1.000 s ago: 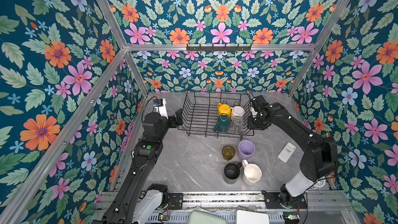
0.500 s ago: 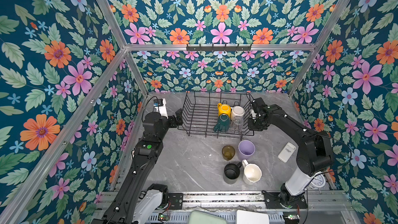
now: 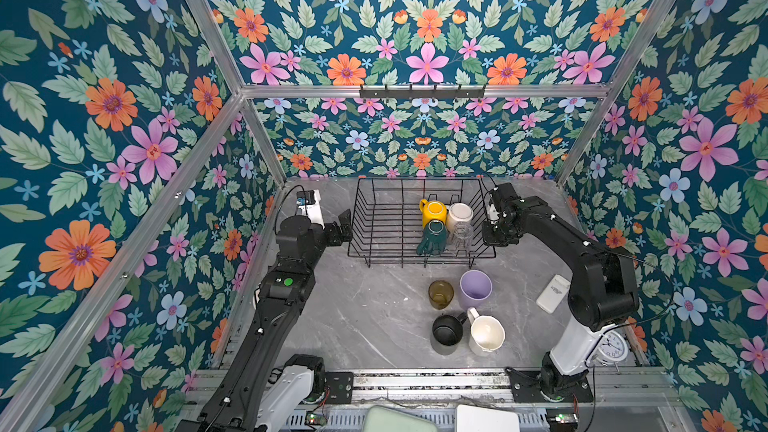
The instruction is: Load the cups into the dish rack
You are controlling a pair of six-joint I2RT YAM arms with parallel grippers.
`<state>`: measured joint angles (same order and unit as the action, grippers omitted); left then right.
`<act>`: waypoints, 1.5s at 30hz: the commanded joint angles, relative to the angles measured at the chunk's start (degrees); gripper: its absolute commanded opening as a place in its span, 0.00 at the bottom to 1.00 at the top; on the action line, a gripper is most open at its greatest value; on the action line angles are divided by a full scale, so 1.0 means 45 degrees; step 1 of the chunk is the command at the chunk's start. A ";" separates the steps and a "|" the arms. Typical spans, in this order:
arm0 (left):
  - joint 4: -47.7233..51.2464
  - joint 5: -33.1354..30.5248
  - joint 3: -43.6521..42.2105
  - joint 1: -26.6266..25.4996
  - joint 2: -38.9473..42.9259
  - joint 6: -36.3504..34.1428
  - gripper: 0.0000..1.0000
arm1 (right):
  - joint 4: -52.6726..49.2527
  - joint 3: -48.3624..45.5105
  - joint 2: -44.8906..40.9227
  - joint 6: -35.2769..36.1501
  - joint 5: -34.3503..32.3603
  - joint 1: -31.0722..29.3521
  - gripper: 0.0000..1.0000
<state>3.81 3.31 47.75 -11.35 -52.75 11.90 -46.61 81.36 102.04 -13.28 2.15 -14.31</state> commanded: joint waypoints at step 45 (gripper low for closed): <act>-0.0360 0.0221 -0.0010 0.0121 -0.0071 0.0246 1.00 | -0.0971 -0.5332 -0.7559 -0.5148 -0.0964 -0.4094 0.52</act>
<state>3.42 4.05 47.70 -10.96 -53.01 13.17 -53.56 58.04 67.16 -34.39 -1.56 -32.38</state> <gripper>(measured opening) 0.996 0.519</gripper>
